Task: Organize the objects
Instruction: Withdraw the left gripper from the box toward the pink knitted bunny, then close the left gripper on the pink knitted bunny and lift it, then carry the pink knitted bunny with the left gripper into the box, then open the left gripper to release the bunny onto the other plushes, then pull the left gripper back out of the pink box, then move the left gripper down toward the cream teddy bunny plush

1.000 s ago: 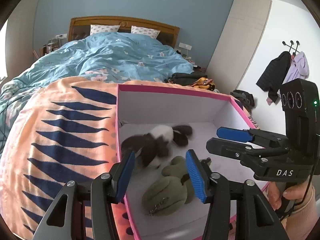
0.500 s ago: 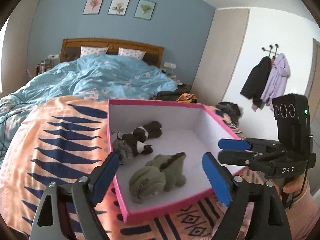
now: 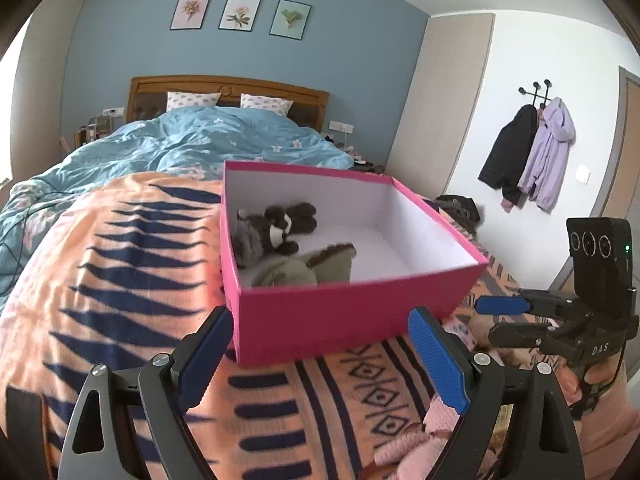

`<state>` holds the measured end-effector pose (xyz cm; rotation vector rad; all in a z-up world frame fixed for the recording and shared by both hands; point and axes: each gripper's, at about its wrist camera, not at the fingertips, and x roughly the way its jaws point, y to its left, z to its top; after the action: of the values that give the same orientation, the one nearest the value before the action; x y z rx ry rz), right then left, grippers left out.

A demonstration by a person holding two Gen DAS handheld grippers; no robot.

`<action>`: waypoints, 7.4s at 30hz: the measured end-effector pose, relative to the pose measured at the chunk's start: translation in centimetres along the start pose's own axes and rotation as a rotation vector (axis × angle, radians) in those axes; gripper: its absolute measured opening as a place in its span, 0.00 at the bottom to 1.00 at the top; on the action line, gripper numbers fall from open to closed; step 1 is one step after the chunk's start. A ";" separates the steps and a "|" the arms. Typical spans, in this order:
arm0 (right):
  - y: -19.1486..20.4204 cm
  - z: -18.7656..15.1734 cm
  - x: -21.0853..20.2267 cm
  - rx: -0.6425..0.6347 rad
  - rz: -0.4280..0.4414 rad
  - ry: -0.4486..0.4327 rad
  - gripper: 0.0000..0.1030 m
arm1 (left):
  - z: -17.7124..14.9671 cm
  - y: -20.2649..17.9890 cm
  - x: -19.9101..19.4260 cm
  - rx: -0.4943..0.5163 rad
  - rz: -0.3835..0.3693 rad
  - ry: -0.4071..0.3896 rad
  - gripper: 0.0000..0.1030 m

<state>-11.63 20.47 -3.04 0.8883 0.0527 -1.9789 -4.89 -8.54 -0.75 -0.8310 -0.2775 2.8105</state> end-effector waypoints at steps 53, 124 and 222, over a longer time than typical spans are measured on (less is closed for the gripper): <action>1.7 -5.1 2.0 0.049 0.024 0.029 0.48 | -10.1 -5.9 -3.4 0.016 -0.131 0.189 0.86; -3.5 14.6 9.2 0.036 -0.019 -0.081 0.48 | 8.0 1.5 8.3 -0.022 -0.085 0.119 0.64; -5.1 -9.4 -4.6 0.299 -0.123 -0.016 0.77 | -7.4 -13.2 5.0 0.166 -0.290 0.253 1.00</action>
<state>-8.89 30.23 -8.72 1.0812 -0.2075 -2.1434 -3.11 6.28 -6.29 -1.0047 -0.1118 2.3938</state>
